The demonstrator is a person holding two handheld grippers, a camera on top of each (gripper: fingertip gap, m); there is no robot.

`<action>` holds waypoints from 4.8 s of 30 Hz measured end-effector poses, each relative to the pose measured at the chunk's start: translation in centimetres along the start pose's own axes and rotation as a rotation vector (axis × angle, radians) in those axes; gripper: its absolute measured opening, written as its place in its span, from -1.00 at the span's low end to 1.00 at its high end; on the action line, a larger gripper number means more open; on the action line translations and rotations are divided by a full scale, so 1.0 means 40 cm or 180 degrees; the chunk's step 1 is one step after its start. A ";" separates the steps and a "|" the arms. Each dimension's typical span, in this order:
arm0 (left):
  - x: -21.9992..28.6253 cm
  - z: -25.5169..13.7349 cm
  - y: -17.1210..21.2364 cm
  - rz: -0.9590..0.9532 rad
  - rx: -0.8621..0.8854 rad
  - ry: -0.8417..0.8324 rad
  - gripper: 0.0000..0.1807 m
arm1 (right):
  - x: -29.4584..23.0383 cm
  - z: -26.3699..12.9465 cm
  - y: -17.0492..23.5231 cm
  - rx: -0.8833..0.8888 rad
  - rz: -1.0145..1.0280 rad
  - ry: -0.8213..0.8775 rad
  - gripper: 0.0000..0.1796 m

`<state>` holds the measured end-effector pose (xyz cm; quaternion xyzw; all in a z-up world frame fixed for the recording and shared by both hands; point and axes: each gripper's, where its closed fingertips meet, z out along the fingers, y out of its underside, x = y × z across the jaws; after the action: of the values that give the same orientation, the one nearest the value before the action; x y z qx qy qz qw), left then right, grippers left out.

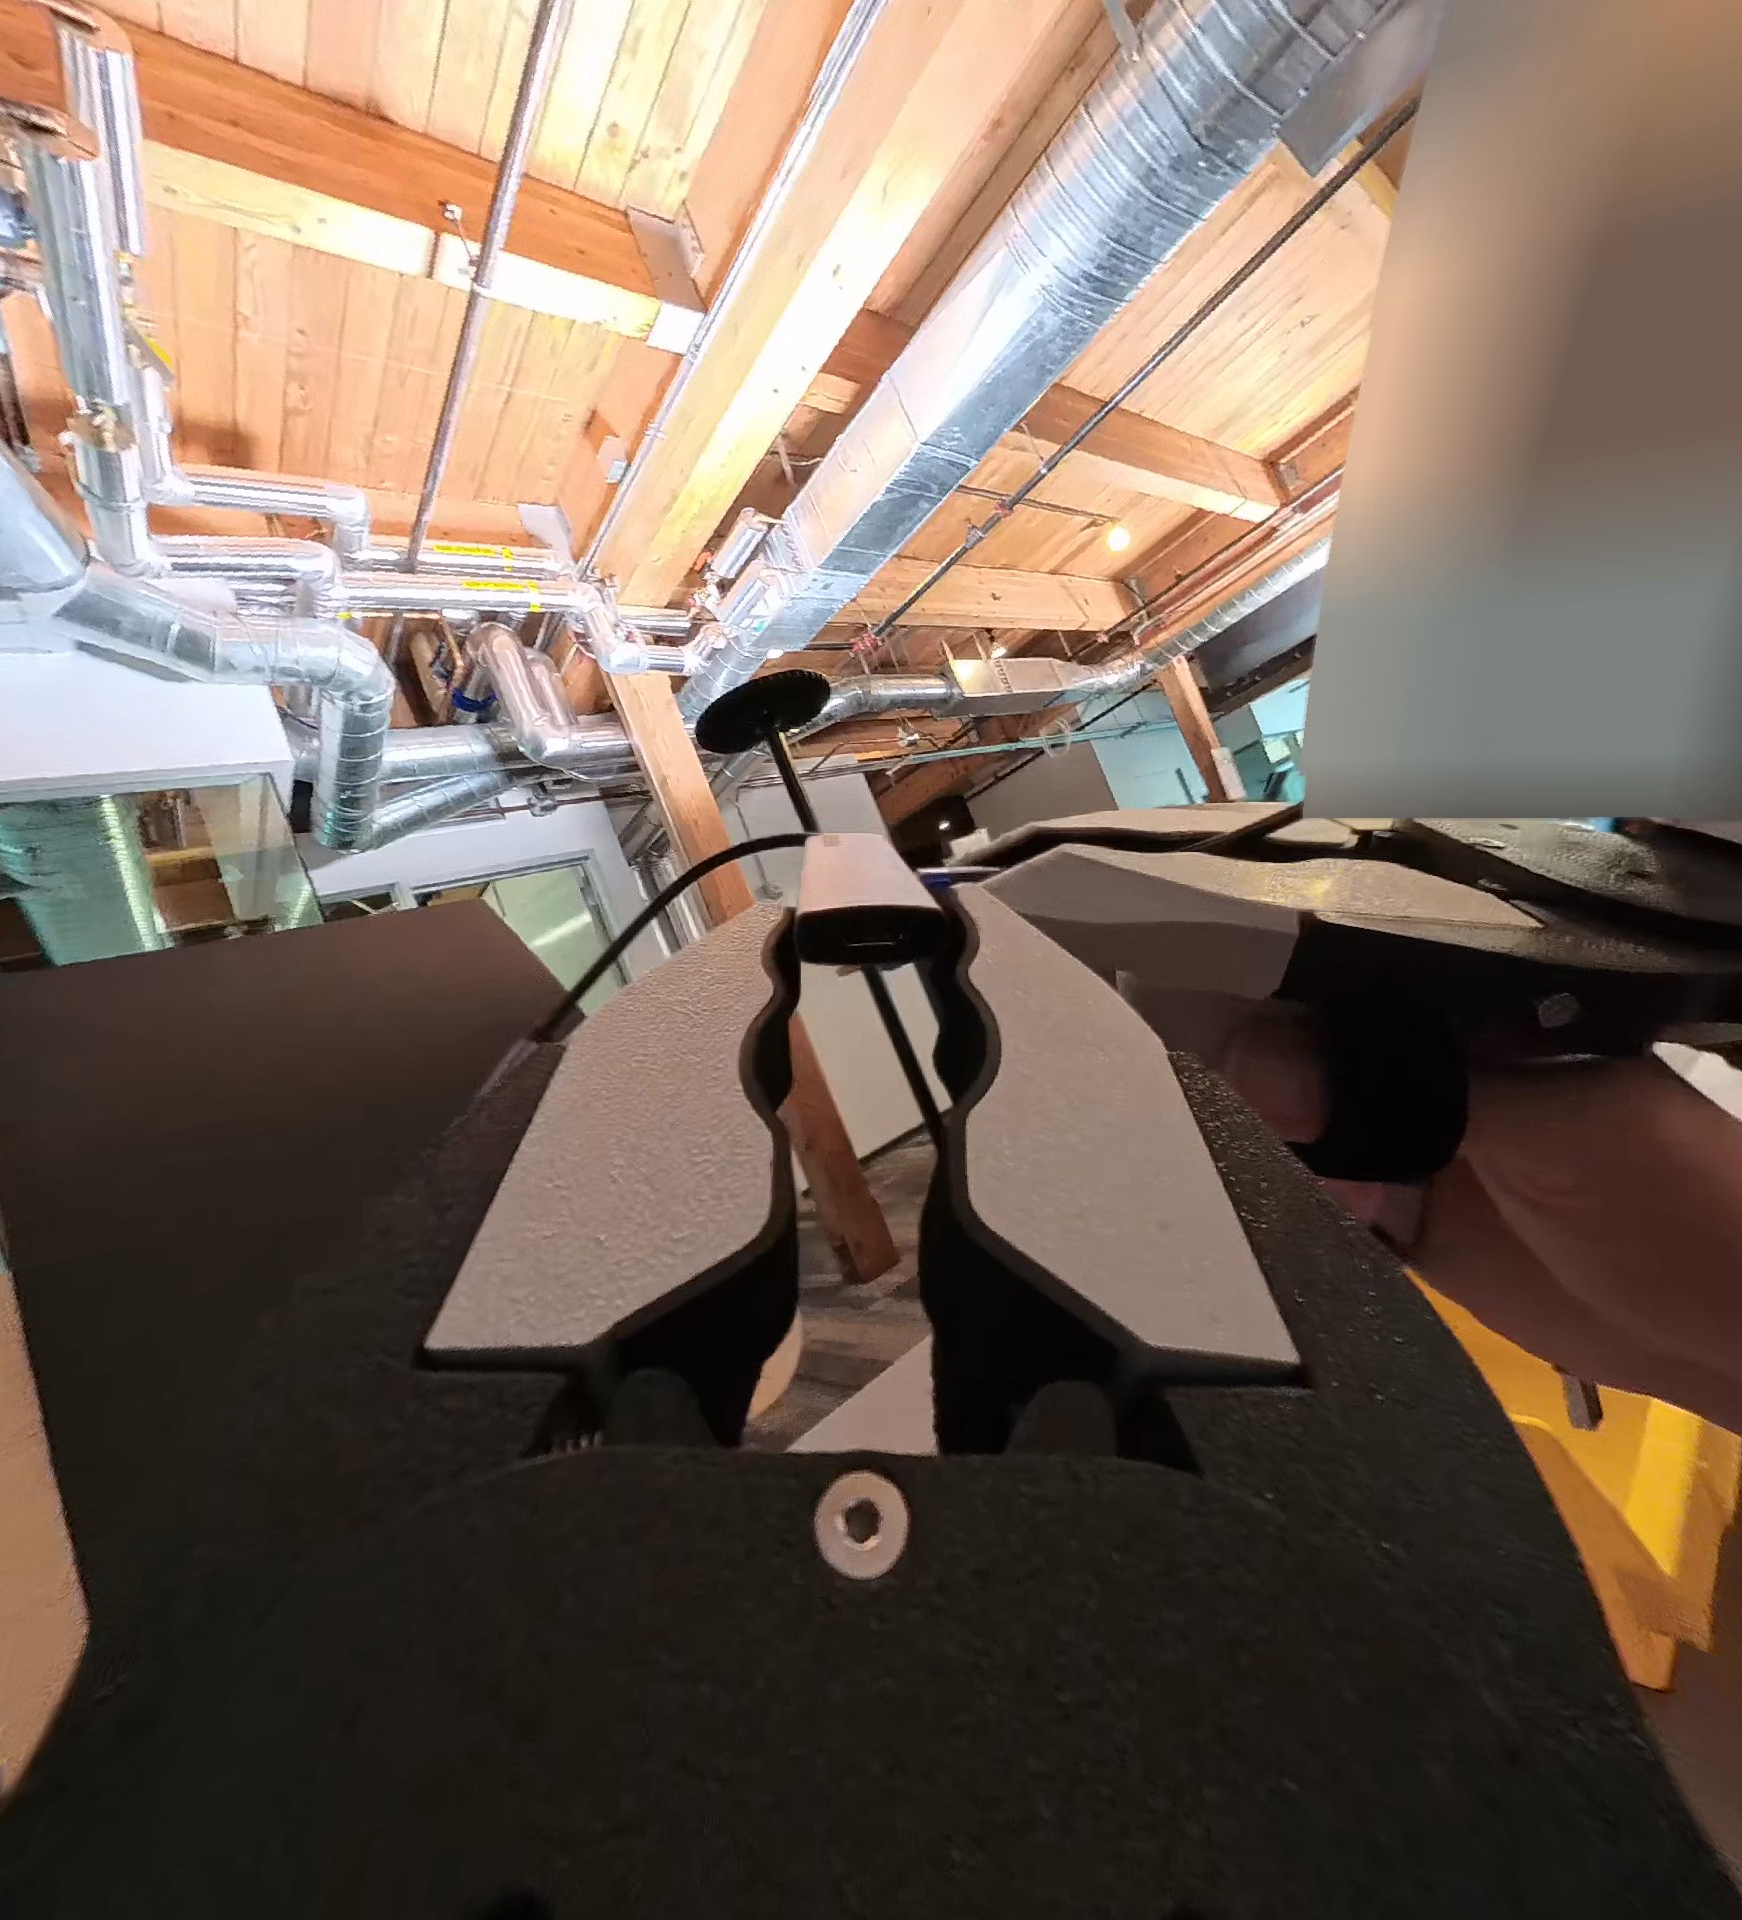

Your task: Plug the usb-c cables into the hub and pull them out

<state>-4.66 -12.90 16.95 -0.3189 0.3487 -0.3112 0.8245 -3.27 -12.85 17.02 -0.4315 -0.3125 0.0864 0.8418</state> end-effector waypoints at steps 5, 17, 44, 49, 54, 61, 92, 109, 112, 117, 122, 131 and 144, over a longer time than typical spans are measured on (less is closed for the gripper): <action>-0.036 -0.005 0.012 0.0008 -0.0131 -0.0177 -0.74 | 0.001 0.008 0.021 -0.0109 0.0262 0.0010 -0.85; -0.237 -0.069 0.046 -0.1497 -0.0149 -0.0108 -0.75 | -0.301 -0.027 -0.055 -0.0707 0.1146 -0.2124 -0.89; -0.011 -0.036 0.145 -0.1763 -0.0962 0.1398 -0.75 | -0.001 0.006 0.230 -0.0917 -0.2031 -0.0359 -0.87; -0.092 -0.070 0.180 -0.1735 -0.1389 0.1115 -0.73 | -0.014 0.009 0.318 -0.1501 -0.1898 -0.0536 -0.89; -0.285 -0.205 0.128 -0.1153 -0.2000 0.0300 -0.76 | -0.112 0.006 0.474 -0.2173 -0.2037 -0.0923 -0.89; -0.417 -0.450 0.171 -0.0507 -0.3309 -0.0460 -0.86 | -0.239 -0.052 0.663 -0.2743 -0.1911 -0.1591 -0.89; -0.593 -0.756 0.466 -0.0328 -0.5432 -0.1597 -0.78 | -0.250 -0.183 0.620 -0.3572 -0.0925 -0.2702 -0.80; -0.597 -0.760 0.595 0.0144 -0.5736 -0.1271 -0.69 | -0.257 -0.172 0.585 -0.3393 -0.0782 -0.2751 -0.80; -0.594 -0.769 0.615 0.0431 -0.5894 -0.1105 -0.70 | -0.256 -0.171 0.584 -0.3385 -0.0791 -0.2749 -0.80; -0.606 -0.769 0.636 0.0601 -0.5883 -0.1134 -0.70 | -0.258 -0.174 0.586 -0.3407 -0.0814 -0.2768 -0.82; -0.594 -0.755 0.626 0.0542 -0.5756 -0.0984 -0.90 | -0.261 -0.173 0.579 -0.3381 -0.0806 -0.2787 -0.85; -0.578 -0.752 0.545 0.0555 -0.5893 -0.0899 -0.94 | -0.257 -0.169 0.574 -0.3345 -0.0823 -0.2770 -0.87; -0.509 -0.780 0.452 0.0238 -0.6218 -0.0650 -0.94 | -0.257 -0.171 0.579 -0.3372 -0.0859 -0.2781 -0.87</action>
<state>-34.99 3.34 -6.08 -0.8746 0.3896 0.1693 0.2338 -4.39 -7.54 -8.64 -0.6669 -0.6732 -0.0173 0.3188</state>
